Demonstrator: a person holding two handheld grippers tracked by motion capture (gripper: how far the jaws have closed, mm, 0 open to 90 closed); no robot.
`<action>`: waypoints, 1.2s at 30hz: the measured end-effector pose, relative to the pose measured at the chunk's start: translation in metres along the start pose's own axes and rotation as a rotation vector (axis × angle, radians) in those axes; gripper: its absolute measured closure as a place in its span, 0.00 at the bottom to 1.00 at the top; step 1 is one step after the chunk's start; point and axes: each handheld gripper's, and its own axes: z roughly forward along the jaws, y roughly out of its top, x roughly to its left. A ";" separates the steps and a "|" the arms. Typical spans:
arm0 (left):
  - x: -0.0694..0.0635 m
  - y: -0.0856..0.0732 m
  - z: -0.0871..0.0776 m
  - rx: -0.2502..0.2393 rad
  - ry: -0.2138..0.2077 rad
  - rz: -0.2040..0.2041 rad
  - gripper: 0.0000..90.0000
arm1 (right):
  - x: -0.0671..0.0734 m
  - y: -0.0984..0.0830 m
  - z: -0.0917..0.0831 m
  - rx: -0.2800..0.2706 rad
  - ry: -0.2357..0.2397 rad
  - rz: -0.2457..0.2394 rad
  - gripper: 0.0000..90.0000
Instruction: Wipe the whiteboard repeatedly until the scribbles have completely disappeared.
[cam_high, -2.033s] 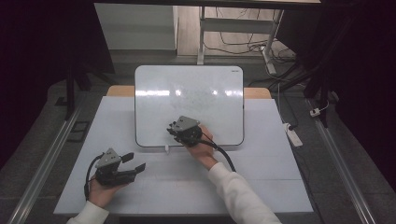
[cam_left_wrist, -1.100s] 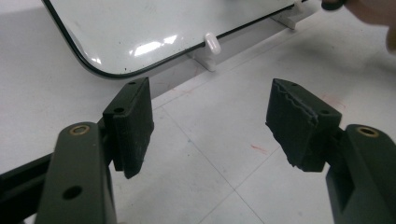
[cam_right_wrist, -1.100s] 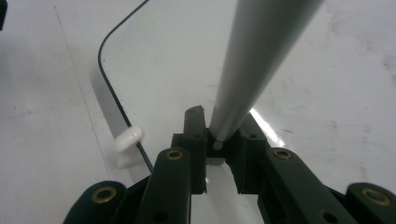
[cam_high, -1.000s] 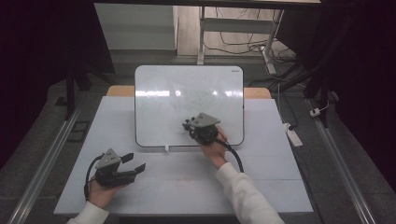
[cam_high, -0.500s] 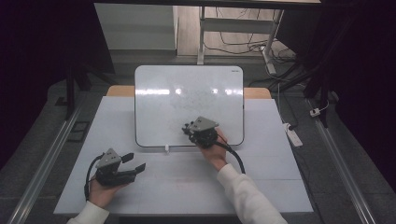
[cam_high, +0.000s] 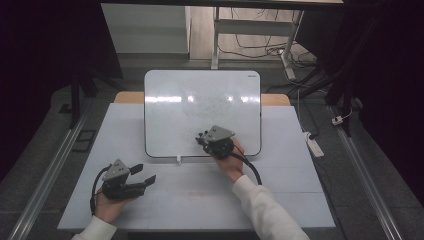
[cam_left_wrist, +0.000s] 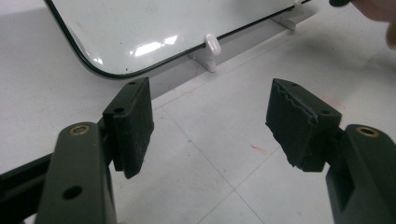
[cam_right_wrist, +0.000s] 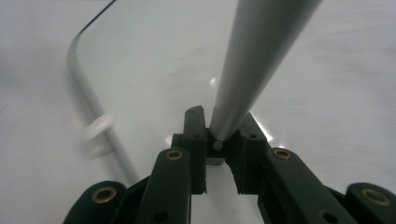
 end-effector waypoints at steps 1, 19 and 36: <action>0.000 0.000 0.000 -0.001 0.001 0.000 0.36 | -0.005 0.000 -0.001 -0.014 -0.018 0.031 0.86; 0.000 0.000 0.000 0.000 0.002 0.000 0.36 | 0.013 -0.002 0.007 -0.003 0.053 -0.019 0.86; 0.003 0.000 0.000 -0.001 0.002 -0.004 0.36 | -0.005 0.010 0.008 0.016 0.058 -0.005 0.86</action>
